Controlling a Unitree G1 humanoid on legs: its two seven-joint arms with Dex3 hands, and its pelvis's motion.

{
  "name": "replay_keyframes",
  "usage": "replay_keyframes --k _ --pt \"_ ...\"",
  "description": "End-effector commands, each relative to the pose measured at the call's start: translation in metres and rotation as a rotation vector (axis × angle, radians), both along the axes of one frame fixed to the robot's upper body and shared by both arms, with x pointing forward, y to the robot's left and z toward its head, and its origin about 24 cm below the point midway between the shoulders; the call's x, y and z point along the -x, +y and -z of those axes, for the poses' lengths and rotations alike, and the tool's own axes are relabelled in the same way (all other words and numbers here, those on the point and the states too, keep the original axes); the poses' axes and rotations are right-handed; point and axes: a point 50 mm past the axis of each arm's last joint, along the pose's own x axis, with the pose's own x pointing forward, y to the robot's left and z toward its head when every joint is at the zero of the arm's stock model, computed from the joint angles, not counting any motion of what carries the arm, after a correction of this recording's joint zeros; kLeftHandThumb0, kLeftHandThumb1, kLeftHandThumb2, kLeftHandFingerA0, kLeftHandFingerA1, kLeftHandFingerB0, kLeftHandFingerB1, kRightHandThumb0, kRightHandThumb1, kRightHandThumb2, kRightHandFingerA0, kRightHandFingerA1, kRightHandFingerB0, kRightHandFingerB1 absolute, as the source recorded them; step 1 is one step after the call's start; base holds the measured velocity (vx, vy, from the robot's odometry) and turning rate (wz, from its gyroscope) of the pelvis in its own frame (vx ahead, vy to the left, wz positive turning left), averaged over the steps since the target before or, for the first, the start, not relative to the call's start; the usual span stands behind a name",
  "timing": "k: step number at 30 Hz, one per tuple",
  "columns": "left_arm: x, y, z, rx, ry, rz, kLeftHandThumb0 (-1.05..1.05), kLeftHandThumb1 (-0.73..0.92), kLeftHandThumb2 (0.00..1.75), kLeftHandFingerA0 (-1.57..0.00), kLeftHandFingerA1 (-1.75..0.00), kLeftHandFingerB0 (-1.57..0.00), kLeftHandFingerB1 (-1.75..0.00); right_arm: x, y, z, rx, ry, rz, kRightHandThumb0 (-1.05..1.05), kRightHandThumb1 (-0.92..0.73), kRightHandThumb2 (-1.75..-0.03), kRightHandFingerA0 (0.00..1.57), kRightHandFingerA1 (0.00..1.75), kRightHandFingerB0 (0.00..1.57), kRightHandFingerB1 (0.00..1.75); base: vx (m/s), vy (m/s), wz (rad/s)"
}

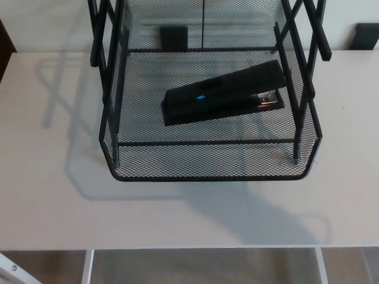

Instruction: The robot walks towards a desk on which a file tray is kept in the middle and a stapler is kept to its right. The robot lifts the stapler using its right hand and places it on the file tray.

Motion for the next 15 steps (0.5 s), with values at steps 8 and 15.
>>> replay_keyframes --k 8,15 --pt "-0.044 0.027 -0.038 -0.141 -0.484 -0.396 -1.04 0.92 1.14 -0.39 -1.15 -0.02 -0.70 0.150 -0.247 0.419 -1.100 0.604 1.065 -0.62 -0.50 -0.82 0.37 0.61 0.07 0.41 0.00 0.000 0.01" --pt "-0.035 0.022 -0.028 -0.052 -0.325 -0.283 -0.97 0.85 1.43 -0.26 -0.93 -0.15 -0.65 0.158 -0.243 0.432 -1.007 0.772 1.103 -0.55 -0.60 -0.59 0.29 0.49 0.08 0.20 0.00 0.000 0.00"
